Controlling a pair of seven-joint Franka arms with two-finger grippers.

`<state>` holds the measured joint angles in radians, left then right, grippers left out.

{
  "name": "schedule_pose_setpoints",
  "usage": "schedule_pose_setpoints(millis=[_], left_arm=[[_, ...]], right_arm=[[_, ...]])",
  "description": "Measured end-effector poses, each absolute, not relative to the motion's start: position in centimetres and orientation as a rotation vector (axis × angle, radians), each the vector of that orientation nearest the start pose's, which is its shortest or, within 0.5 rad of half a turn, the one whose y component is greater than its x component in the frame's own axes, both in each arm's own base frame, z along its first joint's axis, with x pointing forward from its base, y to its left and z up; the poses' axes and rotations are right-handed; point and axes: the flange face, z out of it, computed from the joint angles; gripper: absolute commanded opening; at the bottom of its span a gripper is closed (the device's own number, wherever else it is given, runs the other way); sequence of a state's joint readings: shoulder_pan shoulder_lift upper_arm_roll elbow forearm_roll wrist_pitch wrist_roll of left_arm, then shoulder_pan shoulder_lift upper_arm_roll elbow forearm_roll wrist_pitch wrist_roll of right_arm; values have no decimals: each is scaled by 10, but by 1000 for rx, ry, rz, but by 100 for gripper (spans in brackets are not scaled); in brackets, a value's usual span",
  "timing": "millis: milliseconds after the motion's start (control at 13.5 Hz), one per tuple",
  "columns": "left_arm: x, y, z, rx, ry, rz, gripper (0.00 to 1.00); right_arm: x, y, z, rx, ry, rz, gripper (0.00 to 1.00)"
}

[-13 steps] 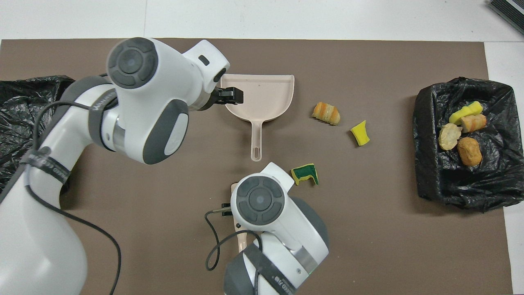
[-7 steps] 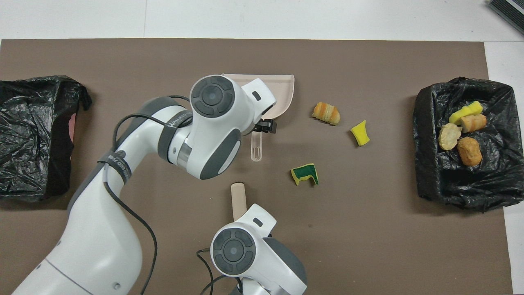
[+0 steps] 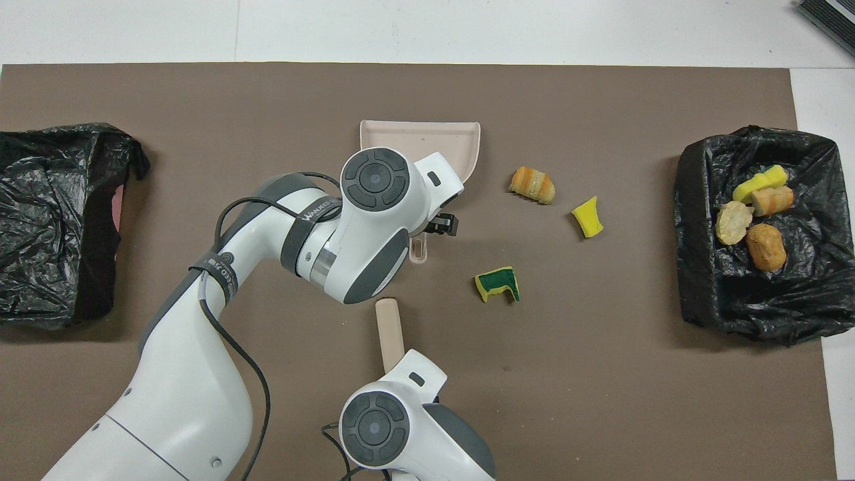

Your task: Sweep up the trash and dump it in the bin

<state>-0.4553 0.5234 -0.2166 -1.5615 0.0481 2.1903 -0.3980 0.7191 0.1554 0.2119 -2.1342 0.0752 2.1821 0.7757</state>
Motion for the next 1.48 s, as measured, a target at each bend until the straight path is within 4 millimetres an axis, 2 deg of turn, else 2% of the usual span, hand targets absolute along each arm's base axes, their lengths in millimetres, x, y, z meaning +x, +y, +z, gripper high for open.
schedule_pose_setpoints(millis=[74, 148, 222, 297, 371, 593, 741, 890, 1038, 1260, 1335, 1483], left_arm=[[563, -418, 356, -3226, 424, -103, 65], [561, -419, 353, -3223, 421, -94, 64], [560, -419, 351, -3223, 410, -88, 52], [559, -420, 351, -3224, 396, -86, 17], [558, -421, 352, -3226, 382, -87, 0], [562, -415, 362, -3228, 355, -113, 0], [564, -412, 365, -3225, 354, -126, 0], [574, -398, 372, -3189, 429, -169, 0], [594, -363, 395, -3138, 607, -226, 0], [612, -308, 422, -3001, 962, -215, 0], [614, -296, 422, -2942, 1097, -178, 0], [613, -275, 414, -2810, 1373, -35, 0]], right_arm=[[327, 442, 328, -3147, -168, 219, 13], [328, 442, 328, -3146, -166, 219, 5], [328, 442, 328, -3146, -165, 220, 0], [328, 442, 328, -3146, -164, 220, 0], [328, 442, 328, -3146, -162, 220, 0], [330, 435, 336, -3172, 0, 238, 0], [333, 425, 353, -3185, 128, 239, 0], [342, 404, 376, -3203, 221, 257, 0], [352, 379, 394, -3211, 296, 271, 0], [371, 345, 398, -3213, 396, 294, 0], [383, 329, 396, -3217, 398, 305, 0], [414, 284, 394, -3245, 344, 309, 0]])
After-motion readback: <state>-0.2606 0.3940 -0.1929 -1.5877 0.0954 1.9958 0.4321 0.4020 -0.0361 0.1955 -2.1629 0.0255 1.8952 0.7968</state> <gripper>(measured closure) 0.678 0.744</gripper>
